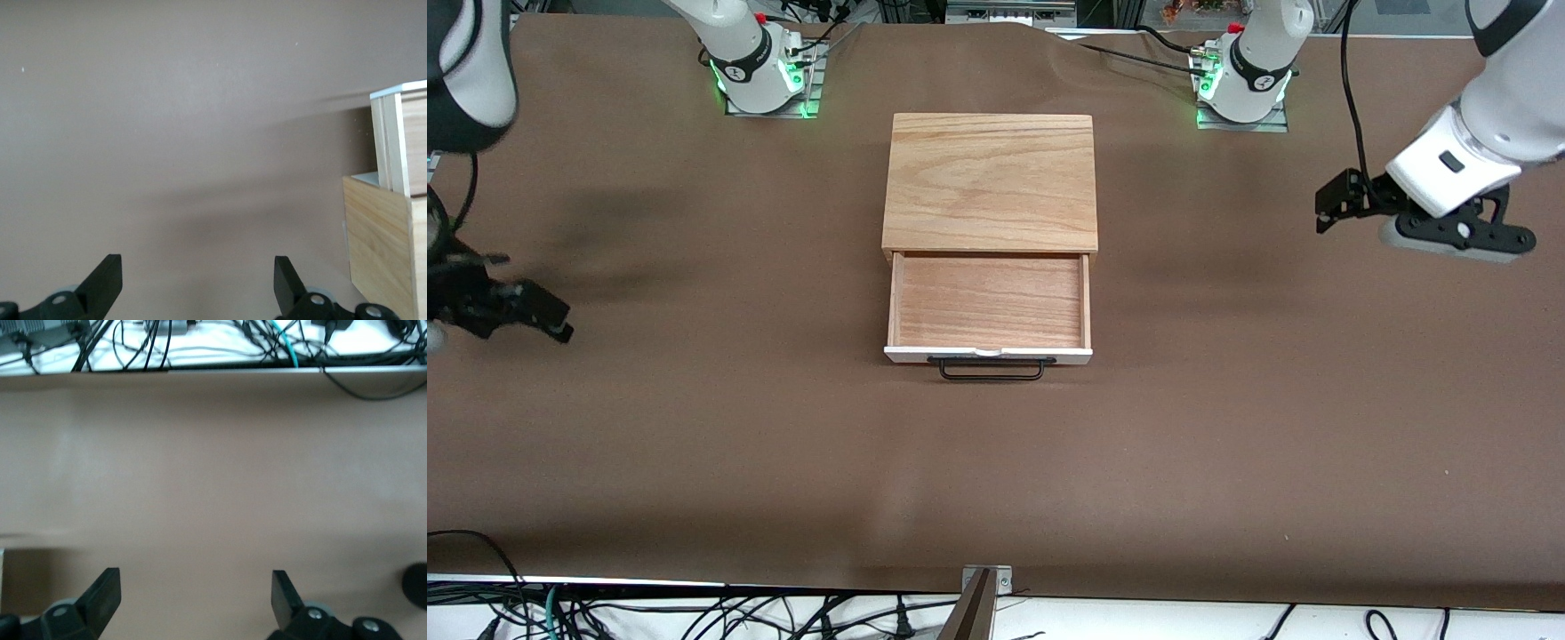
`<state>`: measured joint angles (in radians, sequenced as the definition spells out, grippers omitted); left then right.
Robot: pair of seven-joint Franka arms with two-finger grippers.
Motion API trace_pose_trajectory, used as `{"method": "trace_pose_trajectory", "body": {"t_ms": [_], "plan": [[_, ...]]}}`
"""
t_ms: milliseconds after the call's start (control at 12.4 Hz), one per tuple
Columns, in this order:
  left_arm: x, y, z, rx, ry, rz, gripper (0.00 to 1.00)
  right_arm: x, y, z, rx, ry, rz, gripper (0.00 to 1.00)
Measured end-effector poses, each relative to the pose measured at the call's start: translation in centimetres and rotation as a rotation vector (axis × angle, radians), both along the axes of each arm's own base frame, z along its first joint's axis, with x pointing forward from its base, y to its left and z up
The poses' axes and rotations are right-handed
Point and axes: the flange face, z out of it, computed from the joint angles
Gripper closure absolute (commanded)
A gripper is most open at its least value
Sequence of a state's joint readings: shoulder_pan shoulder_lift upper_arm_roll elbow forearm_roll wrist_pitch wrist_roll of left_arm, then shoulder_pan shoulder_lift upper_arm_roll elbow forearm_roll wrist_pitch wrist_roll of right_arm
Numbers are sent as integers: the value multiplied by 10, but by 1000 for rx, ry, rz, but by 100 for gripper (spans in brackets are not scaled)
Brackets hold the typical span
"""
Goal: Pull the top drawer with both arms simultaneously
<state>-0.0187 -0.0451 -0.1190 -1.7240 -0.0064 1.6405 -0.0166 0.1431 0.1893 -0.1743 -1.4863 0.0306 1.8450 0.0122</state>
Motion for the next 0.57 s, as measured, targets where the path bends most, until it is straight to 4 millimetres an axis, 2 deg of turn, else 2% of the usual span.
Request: {"method": "trace_pose_trajectory", "body": {"t_ms": [162, 566], "plan": [[-10, 0, 1, 8, 26, 43, 0, -10, 3, 0, 5, 36, 6, 0], [-11, 1, -6, 12, 46, 58, 0, -15, 11, -28, 14, 97, -13, 0]]}}
